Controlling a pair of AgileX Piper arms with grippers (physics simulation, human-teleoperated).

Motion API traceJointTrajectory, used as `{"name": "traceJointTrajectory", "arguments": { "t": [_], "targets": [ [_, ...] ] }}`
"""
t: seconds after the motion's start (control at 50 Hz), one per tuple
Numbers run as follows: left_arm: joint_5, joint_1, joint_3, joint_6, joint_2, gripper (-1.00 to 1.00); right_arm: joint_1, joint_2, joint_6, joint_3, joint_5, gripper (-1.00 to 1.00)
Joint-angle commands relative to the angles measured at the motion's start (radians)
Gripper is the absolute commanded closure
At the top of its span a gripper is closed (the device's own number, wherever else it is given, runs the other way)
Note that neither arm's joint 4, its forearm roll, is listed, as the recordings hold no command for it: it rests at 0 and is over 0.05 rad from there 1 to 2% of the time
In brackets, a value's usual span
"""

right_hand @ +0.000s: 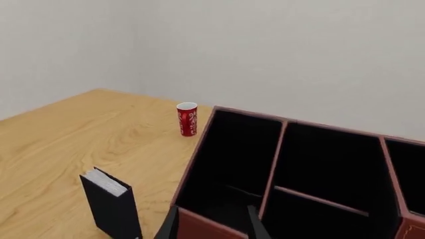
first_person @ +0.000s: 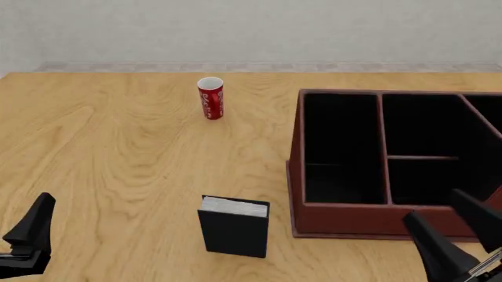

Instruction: Pick up the book and place it in the left compartment of the caddy.

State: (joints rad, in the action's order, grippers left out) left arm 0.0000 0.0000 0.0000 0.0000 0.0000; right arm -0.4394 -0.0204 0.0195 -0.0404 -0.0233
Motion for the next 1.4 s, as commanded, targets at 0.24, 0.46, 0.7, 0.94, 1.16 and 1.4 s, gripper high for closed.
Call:
{"name": "traceJointTrajectory", "arguments": {
  "t": [0.24, 0.46, 0.7, 0.94, 1.16, 1.4],
  "targets": [
    [0.0, 0.0, 0.0, 0.0, 0.0, -1.0, -0.159, -0.285, -0.025, -0.04, 0.162, -1.0],
    [0.0, 0.0, 0.0, 0.0, 0.0, -1.0, -0.205, -0.64, -0.042, -0.108, 0.398, -1.0],
    [0.0, 0.0, 0.0, 0.0, 0.0, -1.0, -0.249, -0.738, -0.057, -0.172, 0.383, -1.0],
    [0.0, 0.0, 0.0, 0.0, 0.0, -1.0, -0.288, -0.682, -0.087, -0.231, 0.222, -1.0],
    [0.0, 0.0, 0.0, 0.0, 0.0, -1.0, -0.314, -0.68, -0.113, -0.282, 0.107, -1.0],
    [0.0, 0.0, 0.0, 0.0, 0.0, -1.0, -0.36, -0.724, -0.131, -0.361, 0.028, -1.0]
  ]
}}
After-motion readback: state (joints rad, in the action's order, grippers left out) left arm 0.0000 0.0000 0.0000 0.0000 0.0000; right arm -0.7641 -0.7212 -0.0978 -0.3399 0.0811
